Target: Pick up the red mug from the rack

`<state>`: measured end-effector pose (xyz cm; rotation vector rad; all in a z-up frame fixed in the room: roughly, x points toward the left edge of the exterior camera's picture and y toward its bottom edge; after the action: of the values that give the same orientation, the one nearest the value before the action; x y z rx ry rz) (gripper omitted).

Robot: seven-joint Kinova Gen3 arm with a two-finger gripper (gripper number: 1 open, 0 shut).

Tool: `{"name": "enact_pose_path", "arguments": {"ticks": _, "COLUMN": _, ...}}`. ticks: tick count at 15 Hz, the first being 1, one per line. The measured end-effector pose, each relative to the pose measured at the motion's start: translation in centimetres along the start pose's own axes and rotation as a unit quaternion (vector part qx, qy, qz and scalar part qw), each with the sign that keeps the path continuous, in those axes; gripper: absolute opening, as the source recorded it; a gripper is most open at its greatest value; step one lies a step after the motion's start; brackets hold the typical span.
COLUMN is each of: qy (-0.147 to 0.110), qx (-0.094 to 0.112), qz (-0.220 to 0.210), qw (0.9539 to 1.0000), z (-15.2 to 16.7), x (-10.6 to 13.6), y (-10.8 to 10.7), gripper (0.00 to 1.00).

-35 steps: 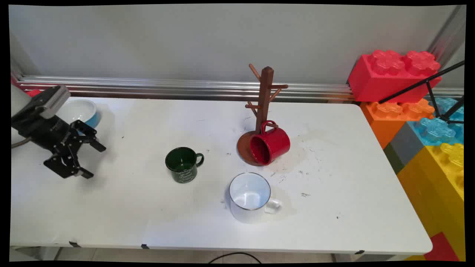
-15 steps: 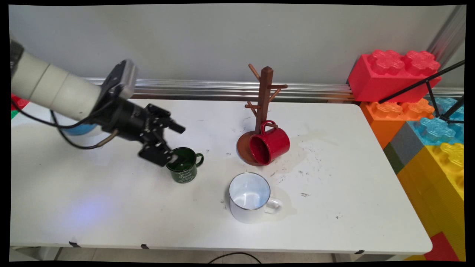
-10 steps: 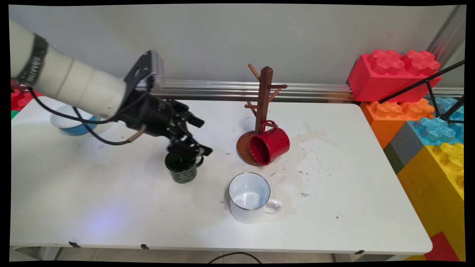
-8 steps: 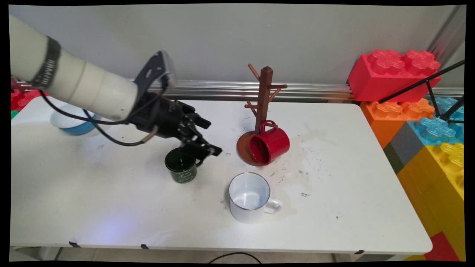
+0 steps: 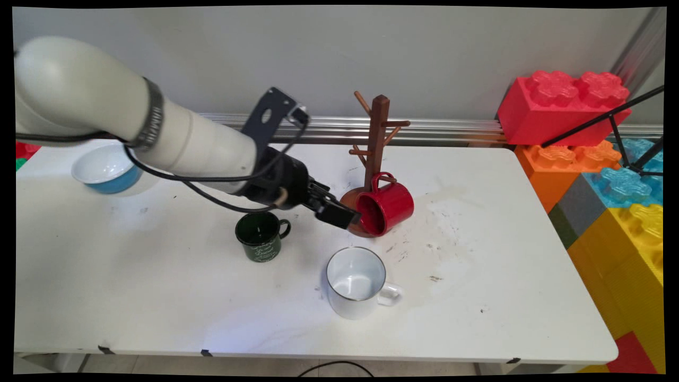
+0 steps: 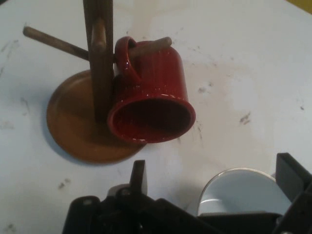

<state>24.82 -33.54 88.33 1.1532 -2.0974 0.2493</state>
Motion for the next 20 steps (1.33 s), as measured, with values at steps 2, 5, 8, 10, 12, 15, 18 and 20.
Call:
{"name": "enact_pose_path", "arguments": {"ticks": 2, "qy": -0.002, "qx": 0.004, "qz": -0.032, "qw": 0.9995, "z": 1.3, "x": 0.0, "y": 0.9, "gripper": 1.0}}
{"name": "enact_pose_path", "arguments": {"ticks": 5, "qy": 0.0, "qx": 0.01, "qz": -0.07, "qw": 0.9975, "z": 3.0, "x": -0.2, "y": 1.9, "gripper": 1.0}}
{"name": "enact_pose_path", "arguments": {"ticks": 8, "qy": 0.009, "qx": 0.016, "qz": -0.095, "qw": 0.9953, "z": 4.4, "x": -0.6, "y": 2.4, "gripper": 1.0}}
{"name": "enact_pose_path", "arguments": {"ticks": 10, "qy": 0.022, "qx": 0.019, "qz": -0.109, "qw": 0.9936, "z": 5.2, "x": -0.8, "y": 2.6, "gripper": 1.0}}
{"name": "enact_pose_path", "arguments": {"ticks": 12, "qy": 0.035, "qx": 0.021, "qz": -0.123, "qw": 0.9916, "z": 6.0, "x": -1.2, "y": 2.7, "gripper": 1.0}}
{"name": "enact_pose_path", "arguments": {"ticks": 15, "qy": 0.046, "qx": 0.02, "qz": -0.134, "qw": 0.9897, "z": 6.8, "x": -1.7, "y": 2.9, "gripper": 1.0}}
{"name": "enact_pose_path", "arguments": {"ticks": 18, "qy": 0.056, "qx": 0.02, "qz": -0.142, "qw": 0.988, "z": 7.5, "x": -2.2, "y": 2.9, "gripper": 1.0}}
{"name": "enact_pose_path", "arguments": {"ticks": 20, "qy": 0.063, "qx": 0.019, "qz": -0.147, "qw": 0.9869, "z": 7.9, "x": -2.5, "y": 2.9, "gripper": 1.0}}
